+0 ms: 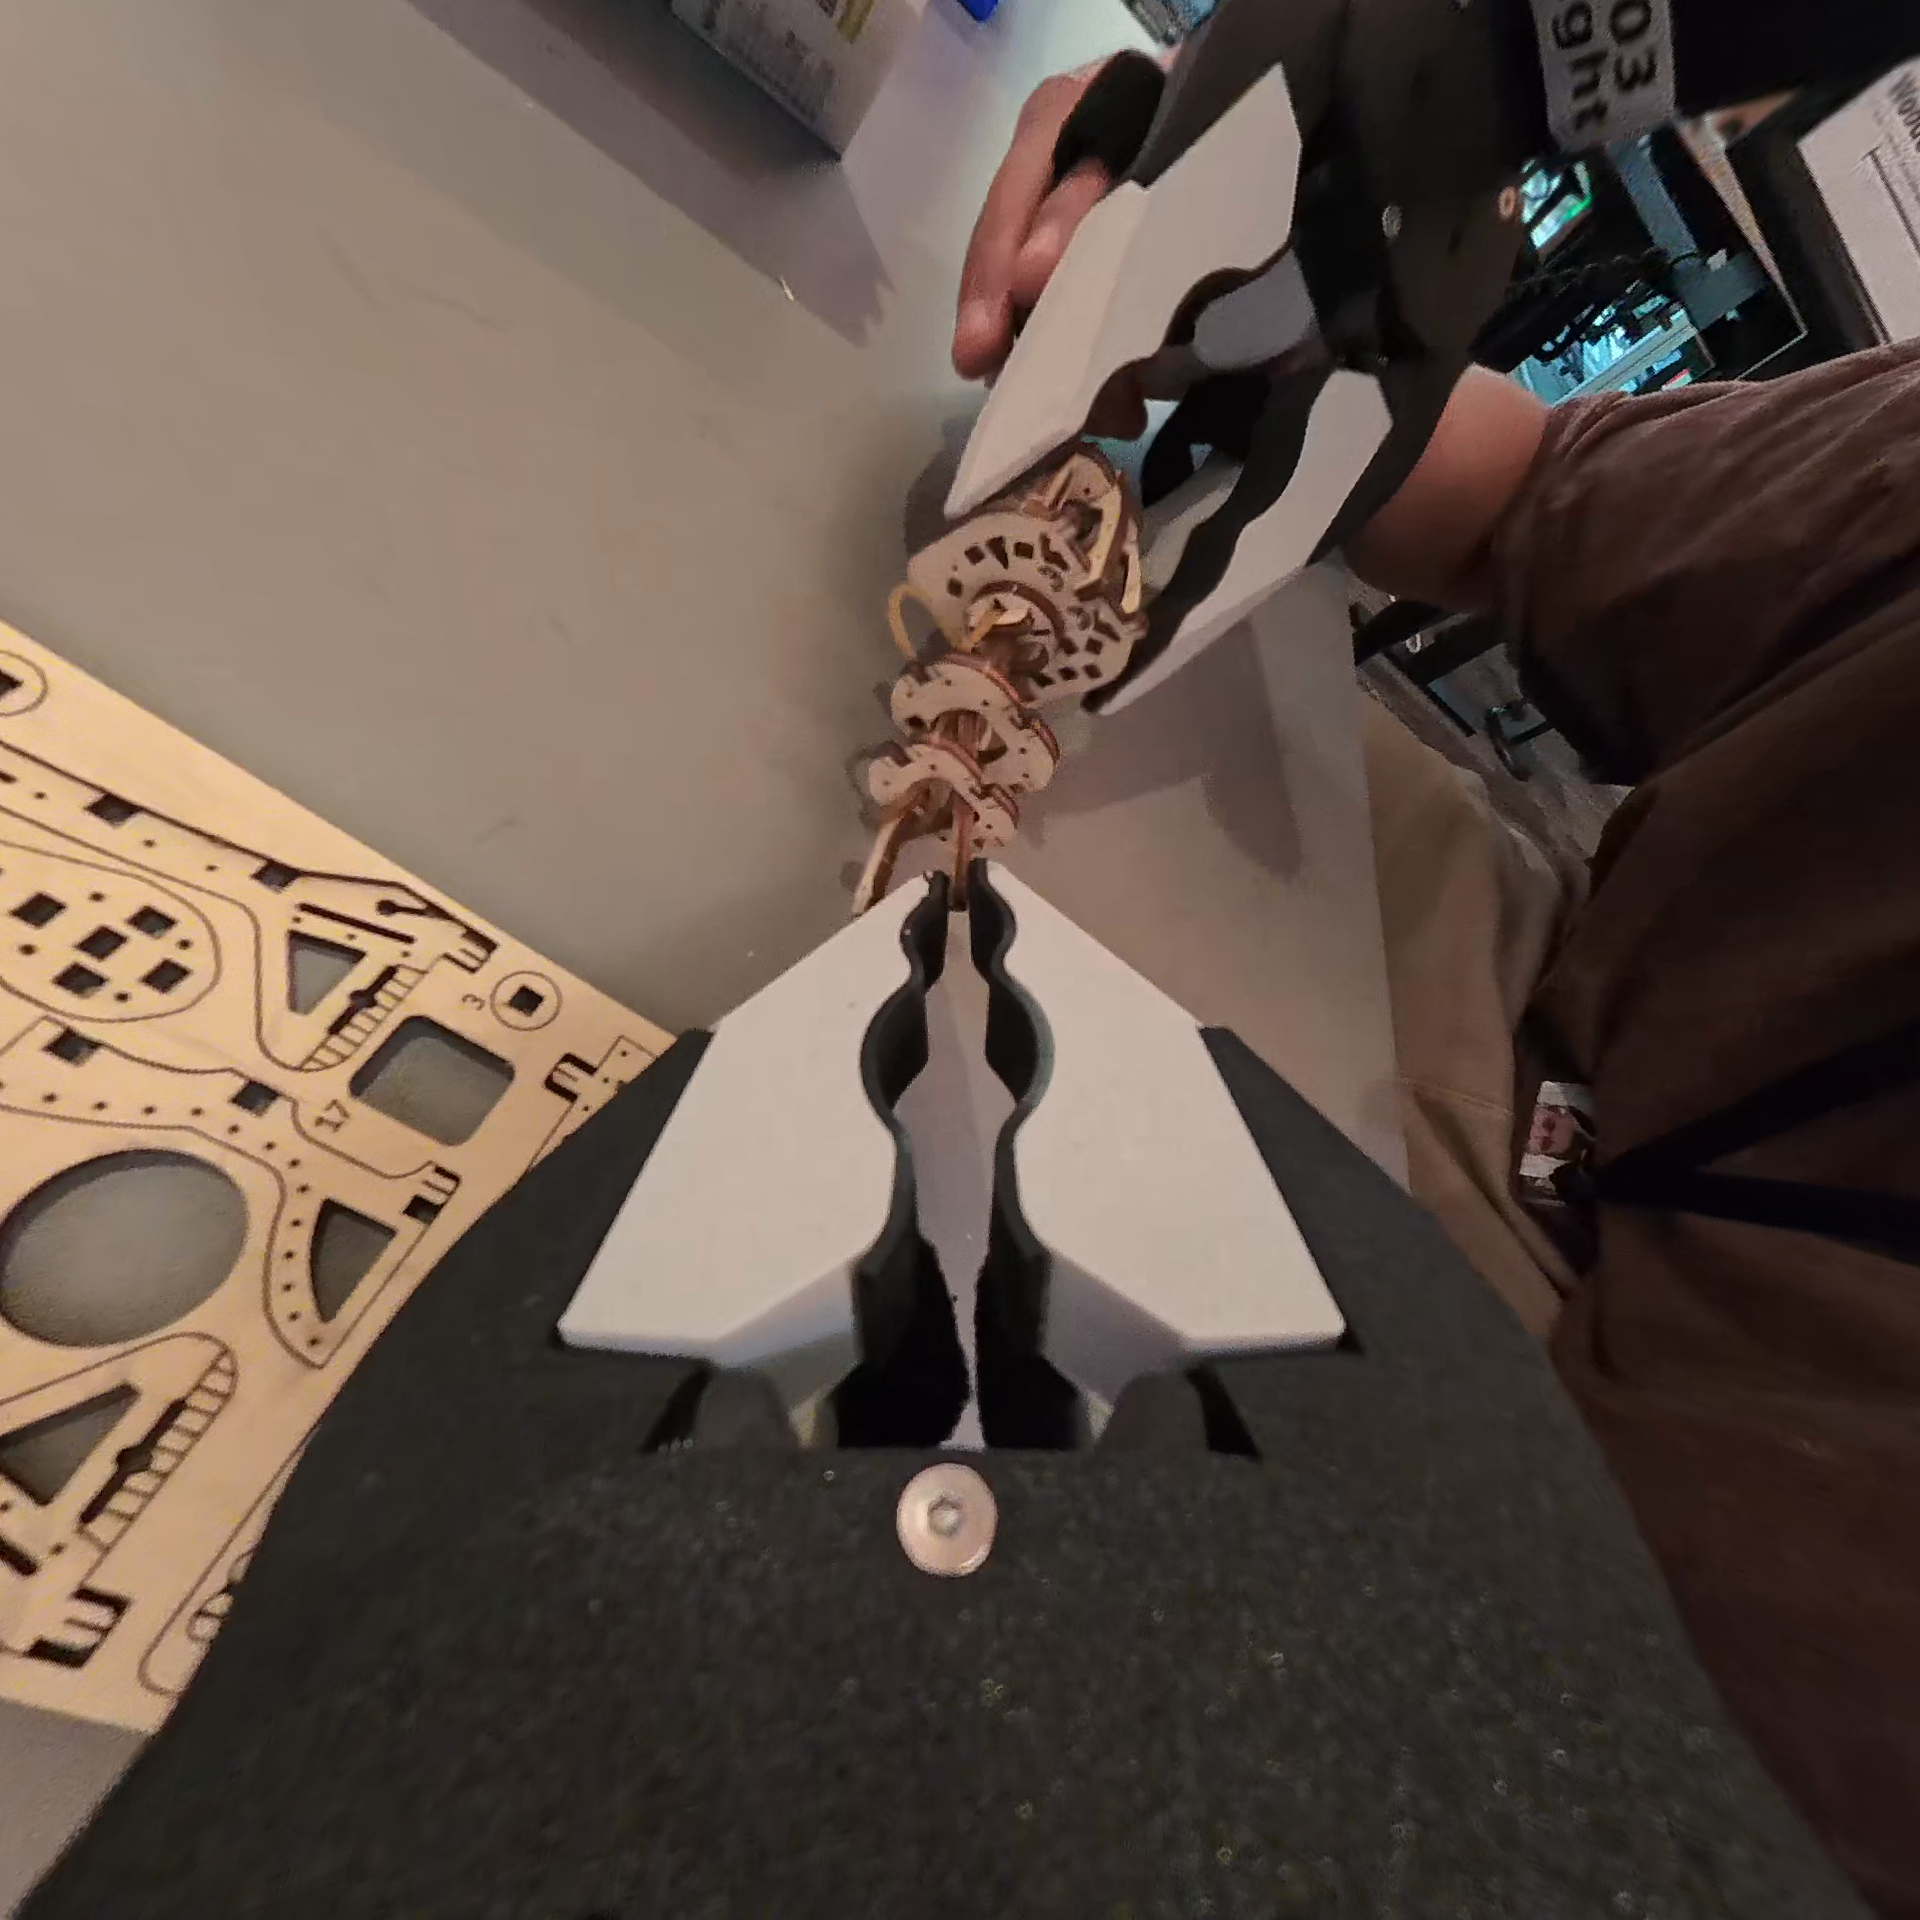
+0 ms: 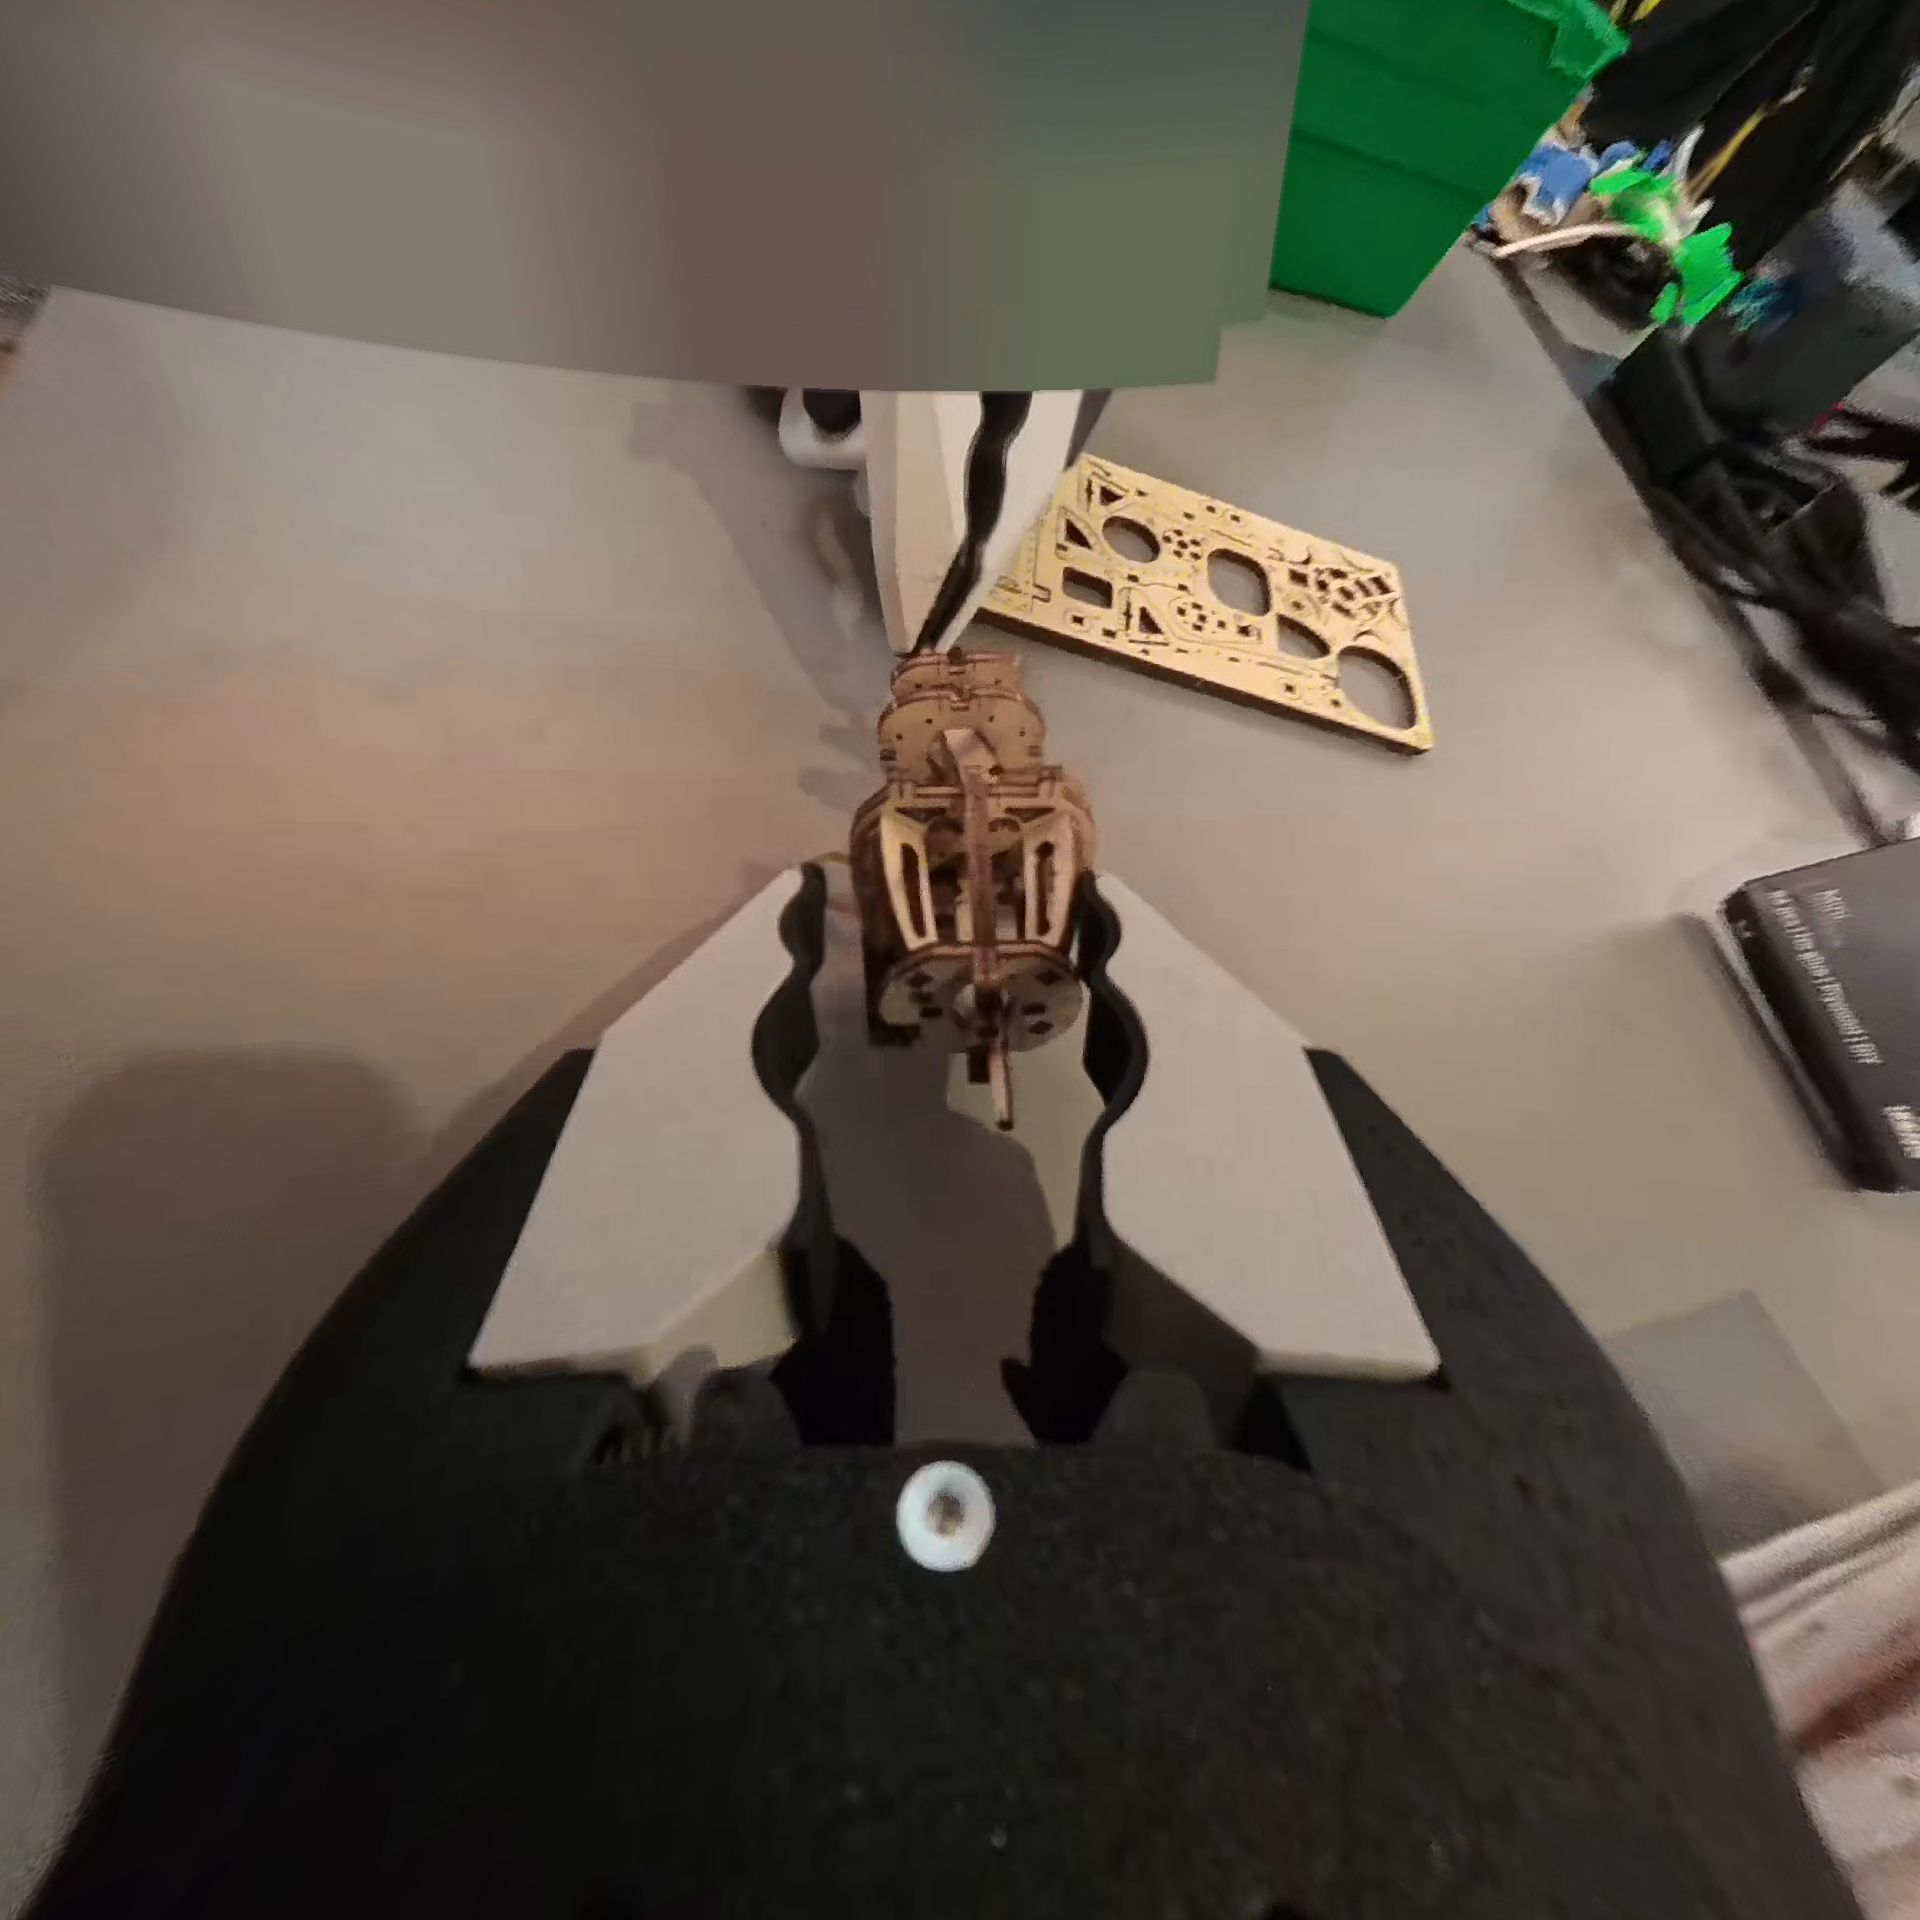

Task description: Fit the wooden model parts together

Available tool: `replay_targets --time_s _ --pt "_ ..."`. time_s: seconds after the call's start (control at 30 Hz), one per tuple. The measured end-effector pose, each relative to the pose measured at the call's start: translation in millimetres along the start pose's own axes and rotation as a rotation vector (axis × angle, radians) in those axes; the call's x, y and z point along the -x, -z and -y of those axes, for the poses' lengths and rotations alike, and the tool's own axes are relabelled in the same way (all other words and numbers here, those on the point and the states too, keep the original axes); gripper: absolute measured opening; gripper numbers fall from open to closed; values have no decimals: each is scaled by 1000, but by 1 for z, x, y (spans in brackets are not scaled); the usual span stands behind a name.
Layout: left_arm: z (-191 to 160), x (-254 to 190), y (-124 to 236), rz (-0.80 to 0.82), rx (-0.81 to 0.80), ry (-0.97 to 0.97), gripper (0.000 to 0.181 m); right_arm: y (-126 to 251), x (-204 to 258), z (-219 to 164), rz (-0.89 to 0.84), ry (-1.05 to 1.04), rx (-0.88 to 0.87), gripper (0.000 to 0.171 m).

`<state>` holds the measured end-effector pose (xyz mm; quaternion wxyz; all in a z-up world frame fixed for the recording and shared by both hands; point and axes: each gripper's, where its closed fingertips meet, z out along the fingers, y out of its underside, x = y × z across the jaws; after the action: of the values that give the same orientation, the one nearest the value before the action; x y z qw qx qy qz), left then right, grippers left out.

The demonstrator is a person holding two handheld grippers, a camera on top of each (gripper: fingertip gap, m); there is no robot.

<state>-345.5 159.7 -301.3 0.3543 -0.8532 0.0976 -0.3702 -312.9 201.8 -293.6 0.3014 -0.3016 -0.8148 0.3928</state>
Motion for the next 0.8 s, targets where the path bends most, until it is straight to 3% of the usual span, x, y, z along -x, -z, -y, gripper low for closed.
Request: replay_targets --time_s 0.1,0.27,0.43,0.6,0.8 --pt "0 2 0 10 2 8 1 -2 3 -8 74 -74 37 67" --pt "-2 3 -2 24 17 1 1 16 -2 9 280 -286 -28 80" --pt "-5 2 -4 37 40 -26 0 8 -7 19 472 -379 95 96" --pt "-7 1 -6 42 58 -49 0 -14 2 4 686 -375 323 106" --pt "-8 1 -8 53 66 -59 0 -15 20 4 826 -393 449 100"
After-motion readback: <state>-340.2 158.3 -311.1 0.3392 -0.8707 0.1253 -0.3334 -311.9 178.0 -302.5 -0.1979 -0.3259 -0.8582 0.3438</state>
